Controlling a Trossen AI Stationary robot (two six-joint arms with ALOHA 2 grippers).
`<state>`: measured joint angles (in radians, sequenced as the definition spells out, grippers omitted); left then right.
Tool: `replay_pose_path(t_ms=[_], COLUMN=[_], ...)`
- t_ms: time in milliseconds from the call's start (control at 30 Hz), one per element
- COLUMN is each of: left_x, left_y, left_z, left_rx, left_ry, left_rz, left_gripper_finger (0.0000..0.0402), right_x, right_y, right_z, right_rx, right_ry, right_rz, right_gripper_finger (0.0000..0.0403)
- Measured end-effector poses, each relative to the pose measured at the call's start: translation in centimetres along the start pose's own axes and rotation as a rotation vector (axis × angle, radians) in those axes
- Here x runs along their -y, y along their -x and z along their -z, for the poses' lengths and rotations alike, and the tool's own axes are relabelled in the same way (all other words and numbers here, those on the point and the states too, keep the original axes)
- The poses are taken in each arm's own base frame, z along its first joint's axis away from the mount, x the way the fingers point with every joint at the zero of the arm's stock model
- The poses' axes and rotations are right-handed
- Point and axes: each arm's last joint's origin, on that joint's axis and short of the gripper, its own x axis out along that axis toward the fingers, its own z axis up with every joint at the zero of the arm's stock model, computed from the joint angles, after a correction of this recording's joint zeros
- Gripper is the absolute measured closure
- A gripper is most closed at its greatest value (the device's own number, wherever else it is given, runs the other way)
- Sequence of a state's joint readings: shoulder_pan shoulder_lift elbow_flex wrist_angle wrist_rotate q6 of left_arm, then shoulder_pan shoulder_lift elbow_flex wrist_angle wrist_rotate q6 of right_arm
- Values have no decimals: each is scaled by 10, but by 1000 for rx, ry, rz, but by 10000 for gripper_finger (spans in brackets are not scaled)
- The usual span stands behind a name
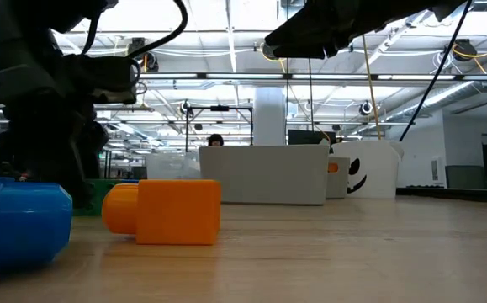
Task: Pick & Place Toys
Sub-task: Put the green game piece into the bottom gray bin
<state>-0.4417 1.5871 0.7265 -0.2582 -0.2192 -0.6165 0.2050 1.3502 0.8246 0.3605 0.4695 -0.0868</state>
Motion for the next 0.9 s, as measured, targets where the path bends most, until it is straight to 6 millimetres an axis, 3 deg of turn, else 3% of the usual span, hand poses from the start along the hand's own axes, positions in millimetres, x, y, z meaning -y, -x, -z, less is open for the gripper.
replay_pose_path(t_ms=[333,567,900], left_x=[1,-3,6], left_y=[2,20,44], left_z=[-4,-17,-60], left_rx=[19,116,612], left_ry=[-66,-36,-177], left_rz=[37,90,97], left_gripper_finger=[311,311,300], right_x=[0,-4,-26], right_y=[0,-2,-31], right_z=[0,1,27], right_rx=[1,9,3], right_ry=[0,-26,-39], right_rz=[0,-108,-268], right_gripper_finger=[67,68,69])
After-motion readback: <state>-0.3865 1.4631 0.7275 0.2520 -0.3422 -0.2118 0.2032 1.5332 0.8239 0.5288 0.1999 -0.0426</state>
